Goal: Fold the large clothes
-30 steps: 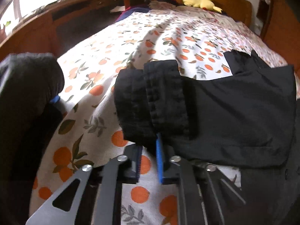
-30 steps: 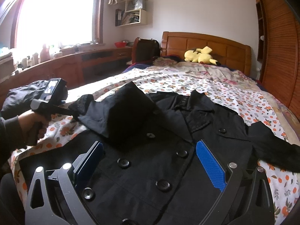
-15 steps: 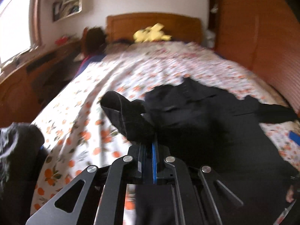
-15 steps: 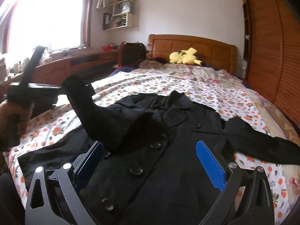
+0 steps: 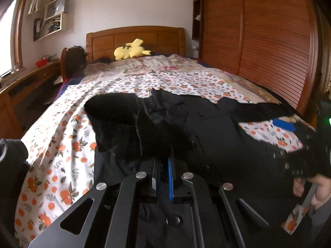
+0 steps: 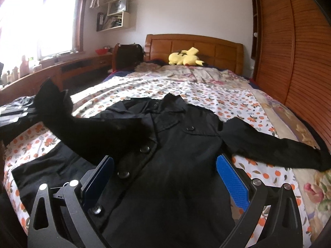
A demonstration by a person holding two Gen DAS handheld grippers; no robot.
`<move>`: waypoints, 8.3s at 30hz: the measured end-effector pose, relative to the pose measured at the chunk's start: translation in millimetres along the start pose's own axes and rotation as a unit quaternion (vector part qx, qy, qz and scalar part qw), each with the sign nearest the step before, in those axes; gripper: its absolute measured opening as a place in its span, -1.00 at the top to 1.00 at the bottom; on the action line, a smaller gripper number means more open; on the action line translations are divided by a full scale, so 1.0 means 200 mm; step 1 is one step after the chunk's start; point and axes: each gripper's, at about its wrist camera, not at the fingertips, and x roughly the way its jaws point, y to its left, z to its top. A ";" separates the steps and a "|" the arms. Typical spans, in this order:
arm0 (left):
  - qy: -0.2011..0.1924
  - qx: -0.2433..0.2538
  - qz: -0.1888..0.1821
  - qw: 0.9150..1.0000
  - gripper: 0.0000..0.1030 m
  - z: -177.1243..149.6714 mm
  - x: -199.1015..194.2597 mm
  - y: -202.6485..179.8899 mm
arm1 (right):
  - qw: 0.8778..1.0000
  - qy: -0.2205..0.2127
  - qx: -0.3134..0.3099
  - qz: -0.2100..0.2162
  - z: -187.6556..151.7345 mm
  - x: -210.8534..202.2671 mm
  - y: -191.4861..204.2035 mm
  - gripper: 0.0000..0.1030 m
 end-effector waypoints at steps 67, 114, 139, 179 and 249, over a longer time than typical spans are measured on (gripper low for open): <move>-0.050 -0.069 0.088 0.992 -0.88 -0.49 -0.56 0.54 | 0.971 0.091 -0.104 0.198 -0.15 0.13 0.98 0.87; -0.013 0.028 -0.009 1.000 -0.88 -0.42 -0.05 -0.19 | 0.995 0.061 0.074 -0.021 -0.28 -0.07 -0.30 0.09; -0.022 0.032 -0.016 0.999 -0.88 -0.41 -0.08 -0.22 | 0.992 0.106 0.035 0.059 -0.37 -0.21 -0.13 0.99; -0.074 0.060 -0.030 0.995 -0.88 -0.15 -0.34 -0.36 | 0.989 0.142 0.008 0.035 -0.42 0.10 -0.16 0.40; -0.086 0.032 -0.025 0.995 -0.89 -0.29 0.23 -0.12 | 0.946 0.140 0.264 -0.123 -0.19 0.55 -1.31 -0.20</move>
